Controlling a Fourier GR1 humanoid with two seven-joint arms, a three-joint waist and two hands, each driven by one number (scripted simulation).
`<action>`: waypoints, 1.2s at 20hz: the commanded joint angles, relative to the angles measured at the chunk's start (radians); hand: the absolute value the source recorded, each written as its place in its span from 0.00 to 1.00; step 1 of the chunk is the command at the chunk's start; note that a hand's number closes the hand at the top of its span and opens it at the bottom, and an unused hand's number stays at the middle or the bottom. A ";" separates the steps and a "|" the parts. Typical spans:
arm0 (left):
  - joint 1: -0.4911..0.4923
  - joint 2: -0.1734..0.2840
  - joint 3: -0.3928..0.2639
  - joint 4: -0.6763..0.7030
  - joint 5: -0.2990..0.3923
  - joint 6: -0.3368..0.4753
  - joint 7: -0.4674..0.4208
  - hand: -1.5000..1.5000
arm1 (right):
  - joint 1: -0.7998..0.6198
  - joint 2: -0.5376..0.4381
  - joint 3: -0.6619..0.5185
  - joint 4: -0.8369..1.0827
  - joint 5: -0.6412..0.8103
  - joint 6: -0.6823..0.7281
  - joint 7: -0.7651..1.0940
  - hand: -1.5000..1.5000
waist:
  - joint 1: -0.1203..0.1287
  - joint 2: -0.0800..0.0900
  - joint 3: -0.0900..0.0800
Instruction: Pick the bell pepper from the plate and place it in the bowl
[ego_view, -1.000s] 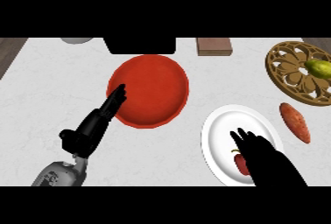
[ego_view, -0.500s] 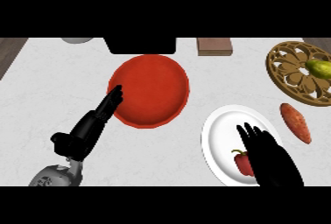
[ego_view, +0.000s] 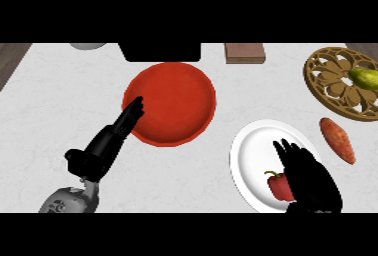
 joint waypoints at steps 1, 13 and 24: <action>-0.026 -0.051 0.017 0.101 -0.038 -0.015 -0.069 0.50 | -0.011 0.037 -0.029 0.096 0.031 -0.029 -0.079 0.00 | -0.001 0.001 0.000; -0.037 -0.066 0.071 0.035 -0.054 -0.055 0.021 0.50 | 0.032 0.034 -0.070 0.092 0.141 -0.161 -0.287 1.00 | -0.004 0.000 0.000; -0.052 -0.088 0.003 0.034 -0.073 -0.108 -0.015 0.50 | -0.328 0.420 0.164 0.338 0.147 -0.137 0.153 1.00 | 0.149 0.028 -0.002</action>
